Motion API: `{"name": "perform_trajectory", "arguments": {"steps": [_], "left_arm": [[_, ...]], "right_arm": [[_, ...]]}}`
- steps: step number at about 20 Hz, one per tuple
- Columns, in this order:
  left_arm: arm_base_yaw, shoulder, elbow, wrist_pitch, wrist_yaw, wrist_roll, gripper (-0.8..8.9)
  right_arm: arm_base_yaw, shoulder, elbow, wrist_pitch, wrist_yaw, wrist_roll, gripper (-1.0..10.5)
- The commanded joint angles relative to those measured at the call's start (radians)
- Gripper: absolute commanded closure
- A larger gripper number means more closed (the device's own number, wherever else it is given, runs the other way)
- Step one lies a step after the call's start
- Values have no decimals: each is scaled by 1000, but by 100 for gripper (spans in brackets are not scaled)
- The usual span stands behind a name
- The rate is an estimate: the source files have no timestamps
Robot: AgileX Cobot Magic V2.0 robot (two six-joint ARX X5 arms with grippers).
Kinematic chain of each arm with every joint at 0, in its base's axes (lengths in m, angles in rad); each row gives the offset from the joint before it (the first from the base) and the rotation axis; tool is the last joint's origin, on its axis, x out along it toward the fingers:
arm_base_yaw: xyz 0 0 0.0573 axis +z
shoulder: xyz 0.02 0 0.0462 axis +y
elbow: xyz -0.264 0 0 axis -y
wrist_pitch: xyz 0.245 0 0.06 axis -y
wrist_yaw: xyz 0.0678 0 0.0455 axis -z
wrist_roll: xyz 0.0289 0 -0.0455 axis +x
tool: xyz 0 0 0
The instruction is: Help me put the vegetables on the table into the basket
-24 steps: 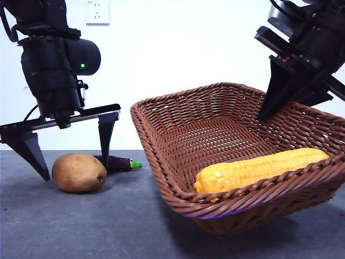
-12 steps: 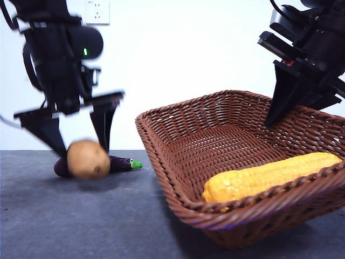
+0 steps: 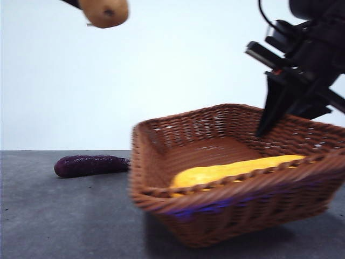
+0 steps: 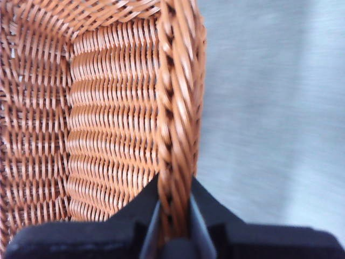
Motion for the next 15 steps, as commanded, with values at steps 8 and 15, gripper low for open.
{"name": "perform_trajectory", "arguments": {"steps": [8, 15], "left_arm": [[-201, 147, -236, 246, -3, -97, 821], [-273, 361, -248, 385, 22, -175, 821]], "right_arm": [[103, 26, -2, 105, -12, 123, 962], [103, 26, -2, 93, -13, 111, 962]]}}
